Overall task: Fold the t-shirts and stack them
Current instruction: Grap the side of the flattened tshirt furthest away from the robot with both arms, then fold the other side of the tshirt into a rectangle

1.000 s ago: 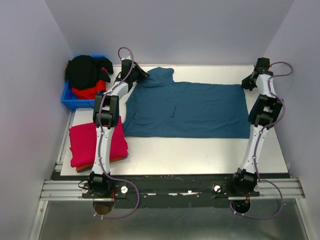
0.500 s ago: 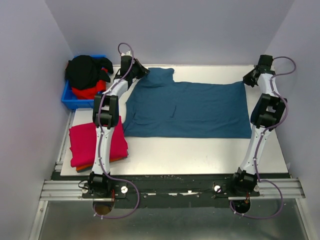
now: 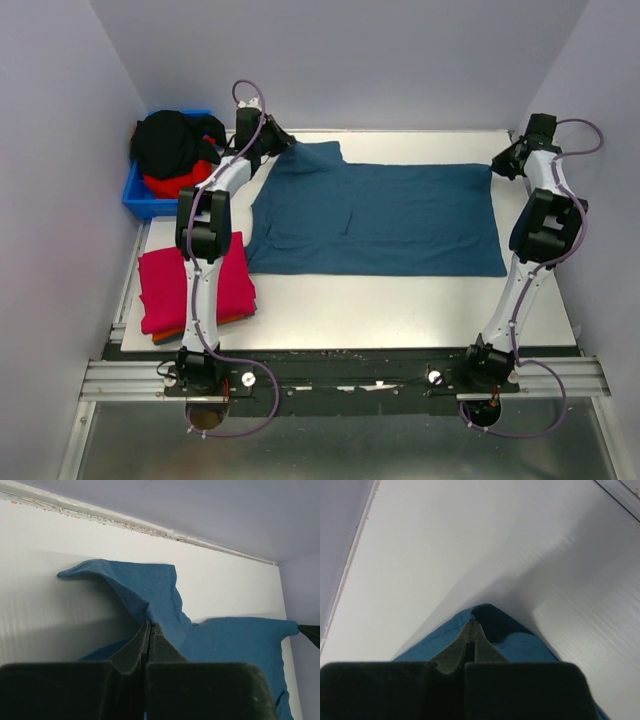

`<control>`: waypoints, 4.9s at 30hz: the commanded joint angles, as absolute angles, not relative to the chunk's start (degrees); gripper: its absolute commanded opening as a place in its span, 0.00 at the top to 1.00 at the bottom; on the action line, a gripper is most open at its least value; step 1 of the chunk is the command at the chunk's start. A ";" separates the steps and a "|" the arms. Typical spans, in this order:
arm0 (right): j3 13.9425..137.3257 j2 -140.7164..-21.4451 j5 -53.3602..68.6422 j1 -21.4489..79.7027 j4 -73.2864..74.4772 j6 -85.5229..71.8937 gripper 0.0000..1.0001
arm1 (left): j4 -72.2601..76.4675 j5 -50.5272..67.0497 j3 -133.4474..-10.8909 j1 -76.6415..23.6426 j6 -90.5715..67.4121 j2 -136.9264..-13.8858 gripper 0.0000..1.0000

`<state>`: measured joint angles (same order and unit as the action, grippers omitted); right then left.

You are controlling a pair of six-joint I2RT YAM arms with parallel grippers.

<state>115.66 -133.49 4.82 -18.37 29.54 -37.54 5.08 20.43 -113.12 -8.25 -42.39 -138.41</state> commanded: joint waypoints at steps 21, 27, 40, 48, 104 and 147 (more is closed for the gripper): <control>94.49 -114.53 5.54 -19.95 27.51 -41.13 0.99 | 8.08 18.46 -89.75 -8.17 -32.17 -116.02 1.00; 89.83 -109.52 2.90 -20.65 27.07 -42.27 0.99 | 8.97 17.40 -85.00 -8.17 -31.82 -112.24 1.00; 81.39 -104.15 2.55 -23.29 26.46 -43.59 0.99 | 8.88 15.38 -76.20 -9.75 -29.53 -104.68 1.00; 78.58 -102.13 2.55 -24.35 25.93 -44.30 0.99 | 7.65 12.22 -71.64 -10.99 -27.51 -100.82 1.00; 74.87 -107.04 27.59 7.37 7.03 -39.81 0.41 | -11.95 -1.40 -74.70 -11.17 -32.26 -104.49 0.51; 121.64 -145.11 14.95 24.08 18.46 -45.71 0.49 | -16.96 2.99 -87.63 -6.24 -32.26 -120.50 1.00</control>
